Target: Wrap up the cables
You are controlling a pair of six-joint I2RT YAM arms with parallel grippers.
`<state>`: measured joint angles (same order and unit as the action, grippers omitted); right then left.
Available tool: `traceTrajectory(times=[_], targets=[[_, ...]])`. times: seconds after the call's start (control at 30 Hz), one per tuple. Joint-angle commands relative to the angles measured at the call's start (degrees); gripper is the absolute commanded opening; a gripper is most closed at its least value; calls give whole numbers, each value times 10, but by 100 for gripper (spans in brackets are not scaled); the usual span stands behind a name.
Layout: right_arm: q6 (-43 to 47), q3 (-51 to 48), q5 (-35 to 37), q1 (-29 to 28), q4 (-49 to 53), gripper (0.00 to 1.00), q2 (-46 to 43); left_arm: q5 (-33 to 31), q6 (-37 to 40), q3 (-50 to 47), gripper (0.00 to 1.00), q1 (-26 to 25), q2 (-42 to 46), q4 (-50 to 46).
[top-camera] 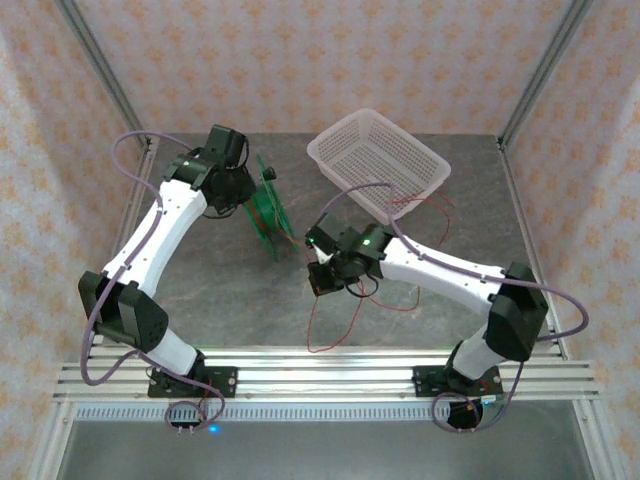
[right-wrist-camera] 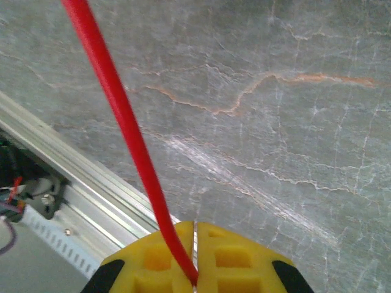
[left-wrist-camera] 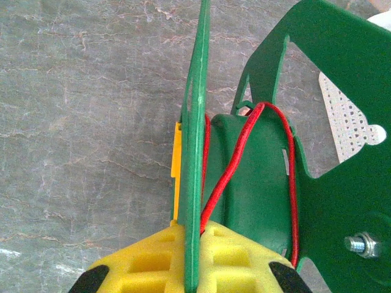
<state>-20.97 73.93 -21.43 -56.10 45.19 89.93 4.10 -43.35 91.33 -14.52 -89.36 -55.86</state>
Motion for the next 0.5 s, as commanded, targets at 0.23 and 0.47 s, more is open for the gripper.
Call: traceTrajectory(times=[0.23, 0.47], targets=[[30, 100, -6, -78, 28, 0, 39, -33, -38, -1, 0, 14, 6, 63], [29, 112, -33, -81, 11, 0, 63, -34, -35, 3, 0, 8, 0, 63]])
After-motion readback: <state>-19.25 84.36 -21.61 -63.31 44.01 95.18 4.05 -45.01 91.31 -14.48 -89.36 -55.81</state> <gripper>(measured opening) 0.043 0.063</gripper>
